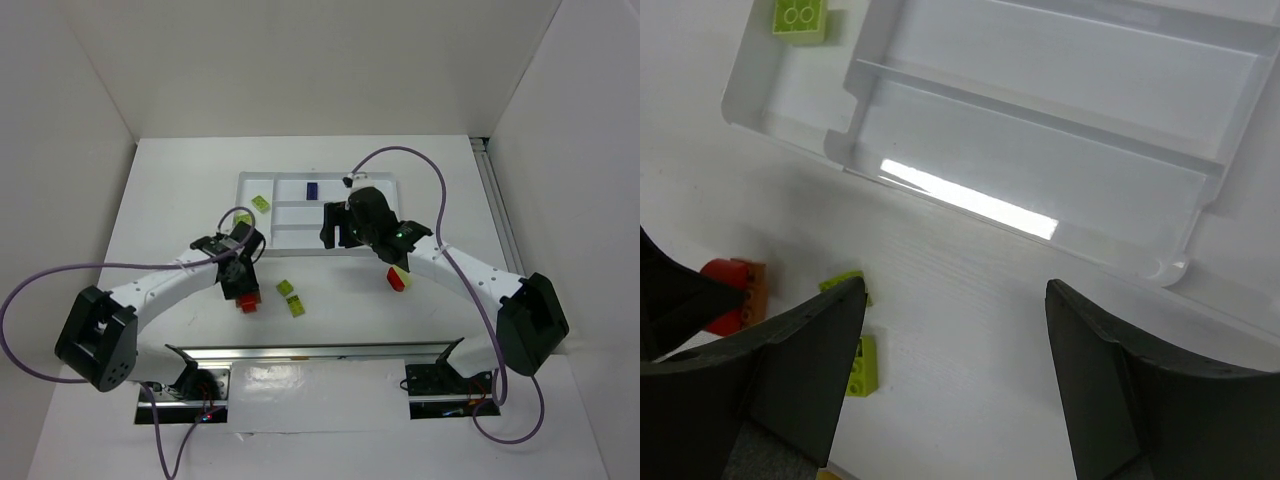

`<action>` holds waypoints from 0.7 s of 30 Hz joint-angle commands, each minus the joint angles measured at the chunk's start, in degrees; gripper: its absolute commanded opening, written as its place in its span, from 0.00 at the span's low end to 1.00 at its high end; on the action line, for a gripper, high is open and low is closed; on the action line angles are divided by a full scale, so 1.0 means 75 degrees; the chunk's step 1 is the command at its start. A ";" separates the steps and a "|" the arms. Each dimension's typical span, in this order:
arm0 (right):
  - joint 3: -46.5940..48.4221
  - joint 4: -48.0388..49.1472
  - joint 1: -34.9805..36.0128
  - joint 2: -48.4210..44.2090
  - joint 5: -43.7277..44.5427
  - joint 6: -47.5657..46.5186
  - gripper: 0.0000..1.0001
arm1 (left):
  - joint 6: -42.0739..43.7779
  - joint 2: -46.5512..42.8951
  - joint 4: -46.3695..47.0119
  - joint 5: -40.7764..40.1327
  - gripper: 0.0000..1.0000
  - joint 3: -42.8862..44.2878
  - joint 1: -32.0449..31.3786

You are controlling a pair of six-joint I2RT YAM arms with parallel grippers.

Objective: Sort the legos into containers by color

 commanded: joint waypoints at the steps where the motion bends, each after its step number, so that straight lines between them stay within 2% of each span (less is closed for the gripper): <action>1: 0.0134 0.0059 -0.0040 -0.0303 -0.0616 0.0003 0.79 | 0.0761 -0.0639 -0.0314 0.0286 0.00 0.1228 0.0236; 4: -0.0345 0.0608 -0.0472 -0.0807 -0.1894 0.0084 0.79 | 0.2038 -0.1015 0.0071 0.1585 0.00 0.1759 0.0414; 5: -0.0498 0.0842 -0.0614 -0.1006 -0.2803 0.0166 0.79 | 0.2355 -0.1132 0.0328 0.1960 0.00 0.1853 0.0483; 6: -0.0615 0.1239 -0.0731 -0.1368 -0.3195 0.0352 0.79 | 0.2648 -0.1203 0.0702 0.2196 0.00 0.2028 0.0484; 9: -0.0780 0.1466 -0.0908 -0.1699 -0.4098 0.0436 0.80 | 0.2862 -0.1029 0.1068 0.2947 0.00 0.2414 0.0484; 15: -0.0780 0.1805 -0.0393 -0.1712 -0.4312 0.0752 0.83 | 0.2944 -0.0548 0.1608 0.3803 0.00 0.2755 0.0484; 21: -0.0534 0.2017 -0.0042 -0.1068 -0.4055 0.1140 0.81 | 0.2944 -0.0383 0.1678 0.3804 0.00 0.2850 0.0484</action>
